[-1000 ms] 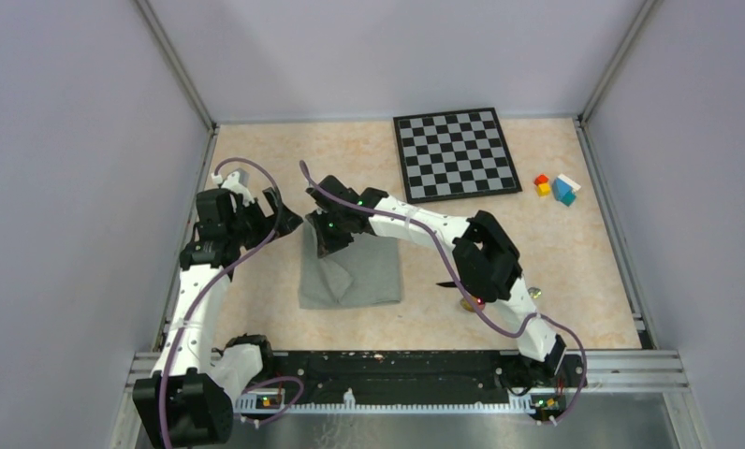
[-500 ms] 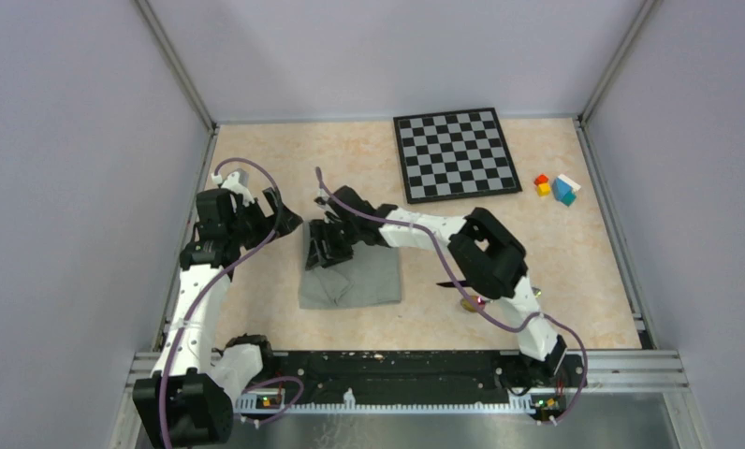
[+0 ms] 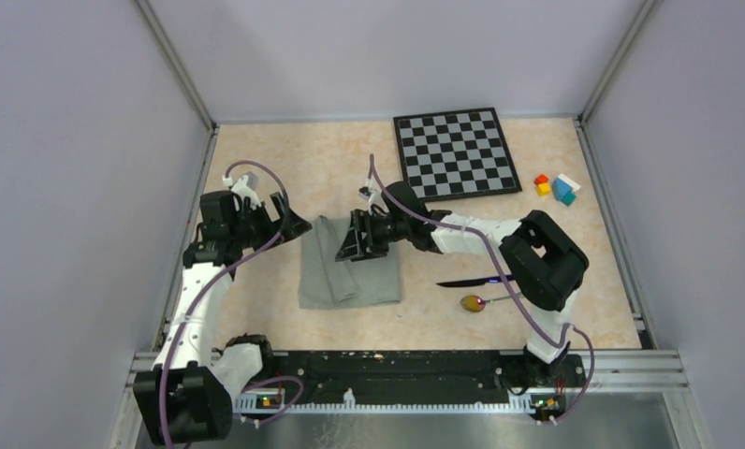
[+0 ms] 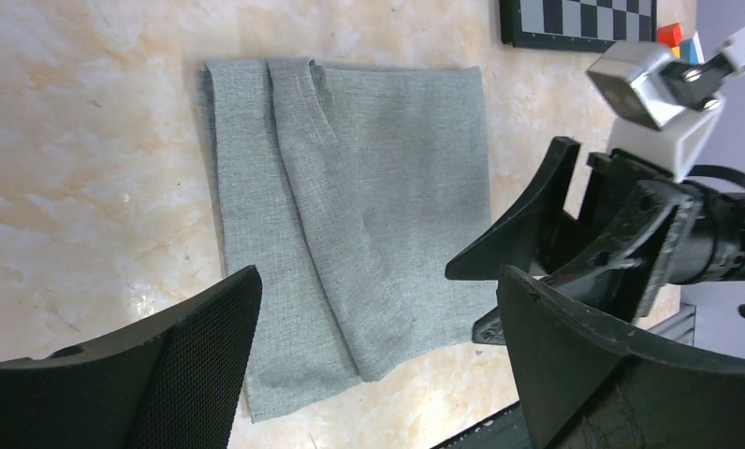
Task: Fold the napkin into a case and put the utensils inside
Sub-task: Smooth out the square-folded napkin at the center of the board.
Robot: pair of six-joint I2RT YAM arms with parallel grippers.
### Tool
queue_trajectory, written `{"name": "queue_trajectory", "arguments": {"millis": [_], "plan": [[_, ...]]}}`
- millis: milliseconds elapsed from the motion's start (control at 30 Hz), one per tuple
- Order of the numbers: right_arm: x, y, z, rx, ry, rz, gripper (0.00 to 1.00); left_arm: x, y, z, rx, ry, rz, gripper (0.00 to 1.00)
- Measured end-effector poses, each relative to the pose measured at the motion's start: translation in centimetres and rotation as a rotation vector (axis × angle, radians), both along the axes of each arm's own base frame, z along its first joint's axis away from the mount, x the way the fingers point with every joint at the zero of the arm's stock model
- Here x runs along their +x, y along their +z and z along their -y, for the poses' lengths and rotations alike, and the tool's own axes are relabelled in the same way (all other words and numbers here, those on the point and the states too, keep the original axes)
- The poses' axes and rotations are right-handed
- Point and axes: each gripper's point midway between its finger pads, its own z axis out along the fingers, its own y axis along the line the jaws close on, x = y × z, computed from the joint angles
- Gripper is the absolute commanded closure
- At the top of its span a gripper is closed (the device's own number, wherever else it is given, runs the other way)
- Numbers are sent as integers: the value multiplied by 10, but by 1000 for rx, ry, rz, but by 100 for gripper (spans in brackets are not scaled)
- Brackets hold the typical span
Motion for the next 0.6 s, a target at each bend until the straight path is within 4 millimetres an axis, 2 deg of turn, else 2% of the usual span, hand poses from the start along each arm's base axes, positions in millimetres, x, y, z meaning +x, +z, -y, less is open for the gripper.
{"name": "queue_trajectory", "arguments": {"millis": [133, 367, 600], "plan": [[-12, -15, 4, -22, 7, -29, 37, -1, 1, 2, -9, -13, 0, 1], [-13, -33, 0, -28, 1, -52, 37, -1, -2, 5, -25, -30, -16, 1], [-22, -65, -3, -90, 6, -84, 37, -1, -4, 6, -22, -36, -20, 1]]}}
